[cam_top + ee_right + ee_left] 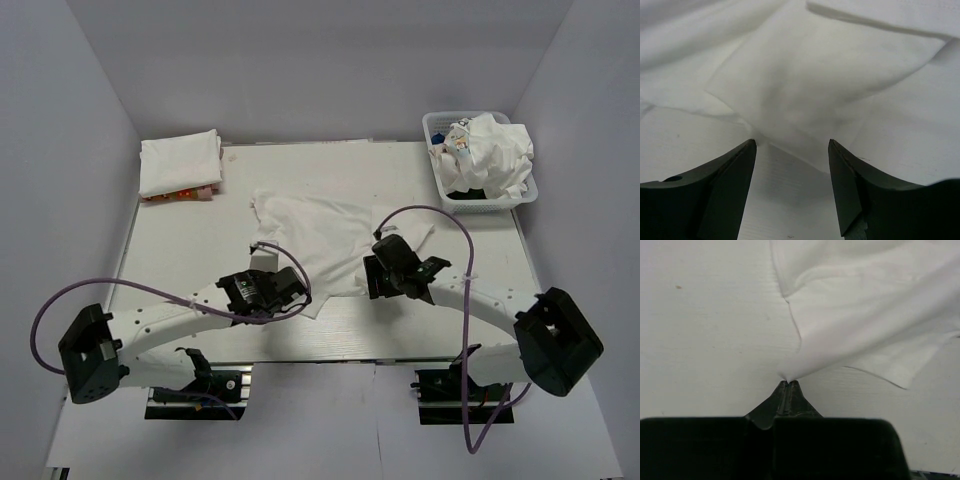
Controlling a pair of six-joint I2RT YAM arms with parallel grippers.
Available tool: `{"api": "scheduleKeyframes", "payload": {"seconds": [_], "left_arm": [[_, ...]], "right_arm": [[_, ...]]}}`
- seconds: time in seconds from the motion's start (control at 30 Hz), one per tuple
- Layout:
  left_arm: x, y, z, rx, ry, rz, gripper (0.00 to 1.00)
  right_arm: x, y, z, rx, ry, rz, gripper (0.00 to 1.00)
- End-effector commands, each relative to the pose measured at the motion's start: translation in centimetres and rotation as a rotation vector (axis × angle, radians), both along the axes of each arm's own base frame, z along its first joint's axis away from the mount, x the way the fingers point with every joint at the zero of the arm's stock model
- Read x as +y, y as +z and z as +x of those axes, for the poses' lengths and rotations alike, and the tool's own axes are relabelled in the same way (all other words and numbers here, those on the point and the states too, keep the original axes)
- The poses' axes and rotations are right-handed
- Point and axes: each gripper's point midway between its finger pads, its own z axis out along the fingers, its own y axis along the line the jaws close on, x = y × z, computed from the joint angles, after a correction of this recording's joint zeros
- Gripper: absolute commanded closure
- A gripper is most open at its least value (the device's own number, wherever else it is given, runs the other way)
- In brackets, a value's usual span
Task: Fold and stack the t-shirts
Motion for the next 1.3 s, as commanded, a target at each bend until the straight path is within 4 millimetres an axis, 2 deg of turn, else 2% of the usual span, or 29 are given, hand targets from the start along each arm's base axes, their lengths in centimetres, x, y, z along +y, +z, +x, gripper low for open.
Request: {"api": "scheduleKeyframes", "payload": {"seconds": [0.0, 0.13, 0.2, 0.23, 0.3, 0.33, 0.37, 0.4, 0.47, 0.53, 0.57, 0.6, 0.63, 0.67, 0.7, 0.73, 0.8, 0.83, 0.87, 0.9, 0.97, 1.0, 1.07, 1.1, 1.13, 1.17, 1.2, 1.23, 1.27], "left_arm": [[2.6, 3.9, 1.1, -0.147, 0.117, -0.001, 1.00], [3.0, 6.8, 2.0, -0.260, 0.156, -0.093, 1.00], [2.7, 7.9, 2.4, -0.301, 0.155, -0.142, 1.00], [2.2, 9.0, 2.7, -0.332, 0.141, -0.186, 1.00], [1.7, 9.1, 2.9, -0.338, 0.118, -0.201, 1.00], [1.3, 9.5, 3.0, -0.345, 0.105, -0.228, 1.00], [1.3, 9.5, 3.0, -0.345, 0.105, -0.228, 1.00], [1.3, 9.5, 3.0, -0.345, 0.105, -0.228, 1.00], [1.2, 9.3, 3.0, -0.340, 0.104, -0.219, 1.00], [1.2, 8.7, 3.0, -0.325, 0.100, -0.189, 1.00], [1.2, 8.6, 3.0, -0.325, 0.100, -0.189, 1.00], [1.2, 8.6, 3.0, -0.325, 0.100, -0.189, 1.00], [1.2, 8.4, 3.0, -0.319, 0.093, -0.172, 1.00], [1.1, 8.5, 3.1, -0.324, 0.094, -0.180, 1.00], [1.1, 8.5, 3.1, -0.323, 0.087, -0.172, 1.00], [1.1, 8.5, 3.1, -0.323, 0.087, -0.172, 1.00], [1.2, 8.2, 3.0, -0.319, 0.086, -0.164, 1.00], [1.4, 8.1, 2.9, -0.319, 0.086, -0.165, 1.00], [1.4, 8.1, 2.9, -0.319, 0.086, -0.165, 1.00], [1.6, 8.1, 2.8, -0.322, 0.087, -0.171, 1.00], [1.8, 8.0, 2.7, -0.324, 0.088, -0.175, 1.00], [2.0, 8.2, 2.5, -0.329, 0.096, -0.191, 1.00], [2.3, 8.2, 2.5, -0.339, 0.109, -0.198, 1.00], [2.4, 8.5, 2.5, -0.345, 0.111, -0.209, 1.00], [2.5, 8.6, 2.6, -0.352, 0.121, -0.212, 1.00], [2.7, 8.5, 2.6, -0.355, 0.124, -0.200, 1.00], [2.7, 8.5, 2.6, -0.356, 0.130, -0.207, 1.00], [2.8, 8.6, 2.6, -0.363, 0.134, -0.203, 1.00], [3.1, 8.8, 2.8, -0.379, 0.144, -0.193, 1.00]], "right_arm": [[-1.0, -1.2, 0.5, -0.010, -0.025, -0.067, 0.34], [-1.0, -1.7, 1.0, -0.011, -0.025, -0.095, 0.34], [-0.4, -0.6, 2.0, -0.053, 0.005, -0.099, 0.34], [0.1, -0.2, 2.2, -0.067, 0.022, -0.088, 0.34], [1.6, 1.2, 2.4, -0.099, 0.112, -0.062, 0.33], [3.0, 1.8, 2.2, -0.105, 0.165, -0.018, 0.33], [4.0, 2.3, 1.6, -0.101, 0.213, 0.022, 0.25], [4.8, 2.6, 1.3, -0.114, 0.252, 0.035, 0.21], [6.9, 3.2, 0.5, -0.122, 0.324, 0.099, 0.20], [8.0, 3.1, 0.3, -0.121, 0.353, 0.112, 0.13], [8.6, 3.1, 0.1, -0.133, 0.372, 0.107, 0.13], [8.9, 2.3, 0.3, -0.121, 0.371, 0.084, 0.12], [9.2, 2.5, 0.8, -0.138, 0.366, 0.068, 0.12], [9.0, 1.5, 0.8, -0.128, 0.360, 0.018, 0.12], [9.4, 1.8, 1.3, -0.143, 0.348, 0.005, 0.12], [9.1, 1.0, 2.2, -0.147, 0.295, -0.041, 0.12], [8.3, 1.0, 3.4, -0.175, 0.223, -0.101, 0.12], [7.9, 0.2, 3.9, -0.173, 0.183, -0.129, 0.13], [7.7, 0.2, 4.1, -0.178, 0.163, -0.139, 0.16], [7.2, 0.3, 4.7, -0.184, 0.117, -0.155, 0.25], [6.2, -0.6, 4.5, -0.163, 0.085, -0.209, 0.40], [5.8, -0.8, 4.3, -0.148, 0.078, -0.226, 0.54], [5.6, -0.5, 4.1, -0.146, 0.056, -0.215, 0.70], [5.0, -0.5, 3.7, -0.142, 0.048, -0.217, 0.75], [4.9, 0.1, 3.7, -0.155, 0.039, -0.201, 0.88], [4.6, 1.0, 3.7, -0.172, 0.006, -0.179, 0.94], [3.6, 0.7, 3.3, -0.171, -0.014, -0.203, 0.96], [3.5, 2.5, 3.6, -0.206, -0.036, -0.162, 0.96], [2.7, 2.9, 3.7, -0.231, -0.073, -0.171, 1.00]]}}
